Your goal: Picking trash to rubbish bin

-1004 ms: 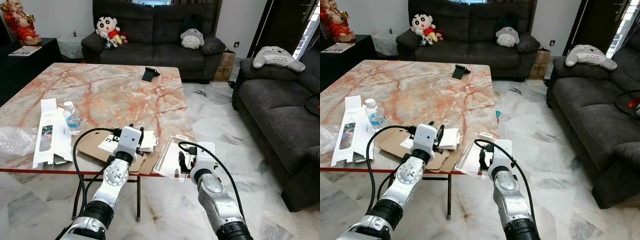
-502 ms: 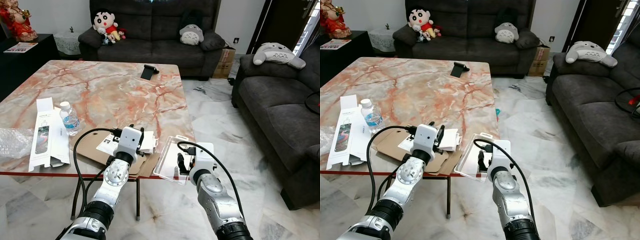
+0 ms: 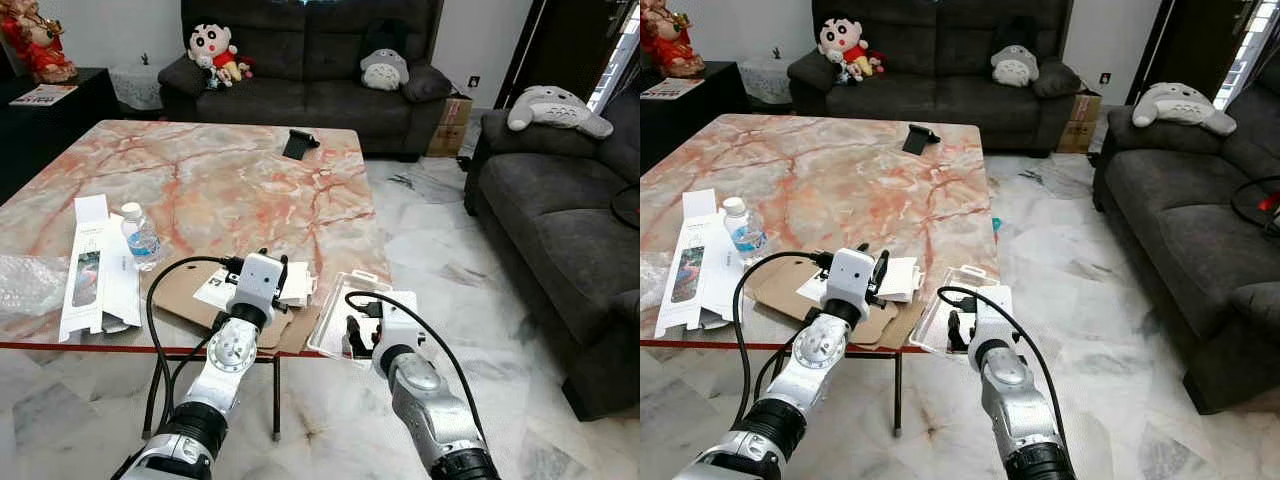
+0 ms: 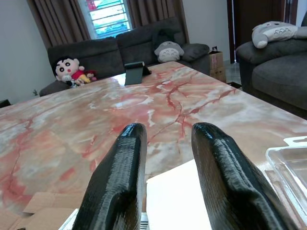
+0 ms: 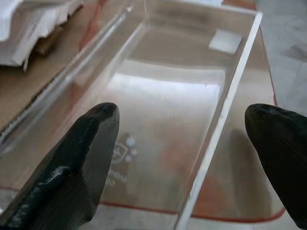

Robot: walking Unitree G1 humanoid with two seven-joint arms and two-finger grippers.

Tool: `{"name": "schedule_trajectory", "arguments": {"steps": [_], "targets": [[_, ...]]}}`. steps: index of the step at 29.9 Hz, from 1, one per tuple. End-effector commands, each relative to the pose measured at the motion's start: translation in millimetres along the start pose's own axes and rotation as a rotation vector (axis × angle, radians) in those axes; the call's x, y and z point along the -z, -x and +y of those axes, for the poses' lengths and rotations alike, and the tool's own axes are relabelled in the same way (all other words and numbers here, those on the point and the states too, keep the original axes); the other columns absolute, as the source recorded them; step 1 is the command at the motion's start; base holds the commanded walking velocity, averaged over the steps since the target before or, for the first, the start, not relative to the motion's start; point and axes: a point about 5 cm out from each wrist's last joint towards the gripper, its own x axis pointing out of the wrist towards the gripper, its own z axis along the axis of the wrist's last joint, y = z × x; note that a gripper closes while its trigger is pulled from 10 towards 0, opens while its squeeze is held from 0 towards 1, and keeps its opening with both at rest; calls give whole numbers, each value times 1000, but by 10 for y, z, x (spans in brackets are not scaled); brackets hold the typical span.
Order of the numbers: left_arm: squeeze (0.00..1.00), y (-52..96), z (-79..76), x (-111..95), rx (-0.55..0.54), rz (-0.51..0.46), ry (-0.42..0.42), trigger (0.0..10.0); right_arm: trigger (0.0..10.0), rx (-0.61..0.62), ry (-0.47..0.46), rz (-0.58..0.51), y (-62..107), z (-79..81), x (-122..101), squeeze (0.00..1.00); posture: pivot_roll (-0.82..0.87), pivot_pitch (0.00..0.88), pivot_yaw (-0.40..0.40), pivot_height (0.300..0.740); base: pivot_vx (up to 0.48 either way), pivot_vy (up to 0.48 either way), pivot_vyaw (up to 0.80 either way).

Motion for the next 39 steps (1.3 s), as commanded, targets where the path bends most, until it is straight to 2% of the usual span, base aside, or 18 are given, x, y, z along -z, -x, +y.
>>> {"name": "schedule_trajectory", "arguments": {"steps": [1,12,13,16,18,20,21,22,23,25,26,27,39], "targets": [[0,-12,-8,-17,4,1,-1,10000,10000,0,3,11,3,-5,27,0,93,0,-54,740,0,0,0],[0,-16,-3,-17,4,2,-2,10000,10000,12,0,16,-10,-23,34,0,95,0,-53,740,0,0,0],[0,-16,-2,-17,3,3,-2,10000,9098,11,-1,16,-11,-22,35,0,95,0,-53,740,0,0,0],[0,-16,-2,-17,3,3,-3,10000,9059,11,0,21,-15,-22,50,0,95,0,-53,740,0,0,0],[0,-17,2,-19,2,3,-3,10000,9529,19,-3,33,-17,-40,87,0,95,0,-53,740,0,0,0],[0,-17,2,-19,2,3,-3,10000,9373,21,-4,34,-18,-47,91,0,95,0,-53,740,0,0,0],[0,-17,2,-18,3,3,-3,10000,7569,23,-8,34,-18,-51,90,0,95,0,-53,740,0,0,0],[0,-17,2,-18,3,4,-3,10000,7569,24,-10,34,-19,-53,89,0,95,0,-53,740,0,0,0],[0,-17,2,-18,3,4,-3,10000,6275,24,-11,34,-19,-55,89,0,95,0,-53,740,0,0,0],[0,-17,1,-18,3,4,-3,10000,2824,28,-13,31,-23,-68,82,0,95,0,-53,740,0,0,0],[0,-18,0,-18,4,4,-3,10000,2824,29,-14,30,-24,-72,79,0,95,0,-53,740,0,0,0],[0,-18,-1,-18,4,4,-3,10000,78,32,-16,28,-26,-78,75,0,95,0,-53,740,0,0,0],[0,-27,1,-30,8,0,-5,10000,0,39,-12,22,-36,-92,75,0,95,0,-53,740,0,0,0]]}}
